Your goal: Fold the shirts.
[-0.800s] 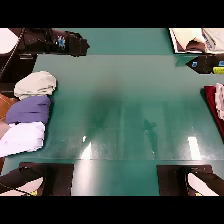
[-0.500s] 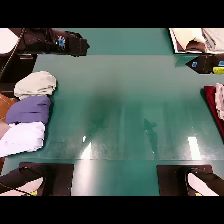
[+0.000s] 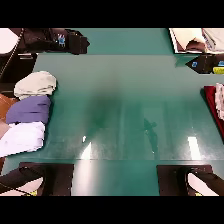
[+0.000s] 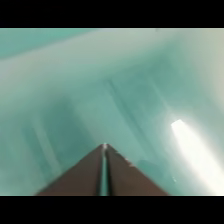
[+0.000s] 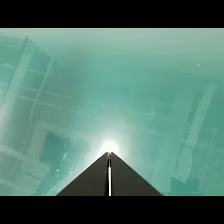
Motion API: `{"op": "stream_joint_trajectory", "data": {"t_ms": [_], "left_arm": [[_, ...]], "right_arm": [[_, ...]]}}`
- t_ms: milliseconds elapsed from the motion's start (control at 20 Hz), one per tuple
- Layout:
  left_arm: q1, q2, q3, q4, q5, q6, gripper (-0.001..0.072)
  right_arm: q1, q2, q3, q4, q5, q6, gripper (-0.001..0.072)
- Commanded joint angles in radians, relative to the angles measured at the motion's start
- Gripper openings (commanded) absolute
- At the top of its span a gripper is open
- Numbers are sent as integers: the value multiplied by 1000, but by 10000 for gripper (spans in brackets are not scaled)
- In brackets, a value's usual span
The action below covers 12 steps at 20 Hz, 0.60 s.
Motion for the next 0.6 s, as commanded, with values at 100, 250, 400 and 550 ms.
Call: {"op": "stream_joint_trajectory", "data": {"t_ms": [100, 250, 400, 550], "left_arm": [[98, -22, -5, 328, 40, -144, 558], [265, -79, -70, 402, -79, -185, 559], [404, -135, -207, 401, -71, -185, 559], [505, -207, -321, 400, 20, -186, 559]], "right_arm": [[1, 0, 0, 1, 0, 0, 17], [1, 0, -1, 1, 0, 0, 17], [1, 0, 0, 1, 1, 0, 17], [1, 0, 0, 5, 0, 1, 17]]}}
